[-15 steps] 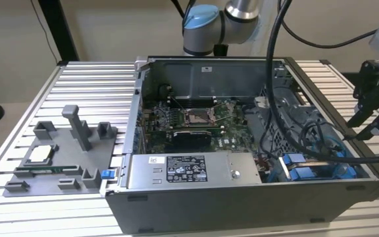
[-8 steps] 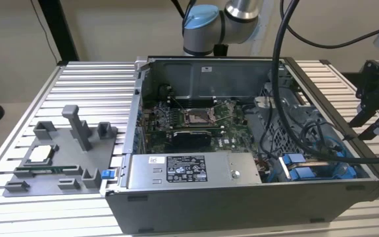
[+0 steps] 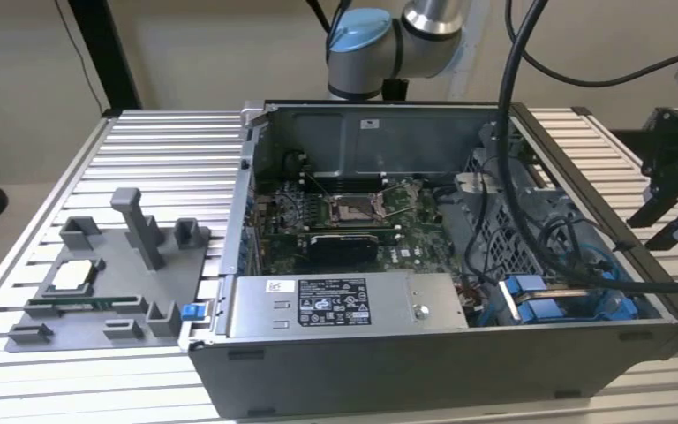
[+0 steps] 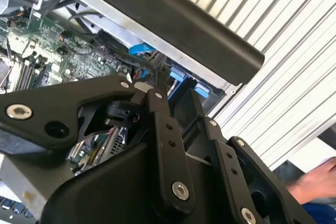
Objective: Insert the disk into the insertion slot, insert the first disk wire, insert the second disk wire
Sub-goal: 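Insert the second disk wire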
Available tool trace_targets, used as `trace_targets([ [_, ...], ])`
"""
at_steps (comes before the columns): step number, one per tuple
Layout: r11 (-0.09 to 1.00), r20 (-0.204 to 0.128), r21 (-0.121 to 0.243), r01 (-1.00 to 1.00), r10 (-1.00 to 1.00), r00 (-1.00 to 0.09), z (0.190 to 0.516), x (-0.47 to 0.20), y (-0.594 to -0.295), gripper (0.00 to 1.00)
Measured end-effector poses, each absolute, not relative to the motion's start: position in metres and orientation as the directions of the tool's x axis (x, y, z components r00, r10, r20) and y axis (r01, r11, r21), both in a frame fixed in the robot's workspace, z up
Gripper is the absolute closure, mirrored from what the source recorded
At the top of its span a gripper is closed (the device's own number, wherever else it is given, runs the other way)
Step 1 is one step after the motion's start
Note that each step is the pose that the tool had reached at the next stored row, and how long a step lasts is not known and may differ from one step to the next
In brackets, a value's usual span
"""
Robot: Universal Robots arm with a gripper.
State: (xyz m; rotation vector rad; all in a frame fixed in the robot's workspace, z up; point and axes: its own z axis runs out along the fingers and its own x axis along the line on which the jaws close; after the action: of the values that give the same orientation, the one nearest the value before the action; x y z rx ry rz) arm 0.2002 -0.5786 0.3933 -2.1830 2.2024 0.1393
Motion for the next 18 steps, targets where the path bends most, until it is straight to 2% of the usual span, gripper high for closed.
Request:
trace_targets([
  [6,0.007,-0.090,0.051,-0.999,-0.996,-0.012,0.393,0.216,-0.579,0.00],
  [10,0.007,-0.089,0.112,-0.994,-0.996,-0.017,0.393,0.219,-0.579,0.00],
  [11,0.007,-0.089,0.118,-0.993,-0.996,-0.018,0.392,0.220,-0.579,0.00],
  [18,0.007,-0.092,0.132,-0.991,-0.996,-0.019,0.384,0.222,-0.579,0.00],
])
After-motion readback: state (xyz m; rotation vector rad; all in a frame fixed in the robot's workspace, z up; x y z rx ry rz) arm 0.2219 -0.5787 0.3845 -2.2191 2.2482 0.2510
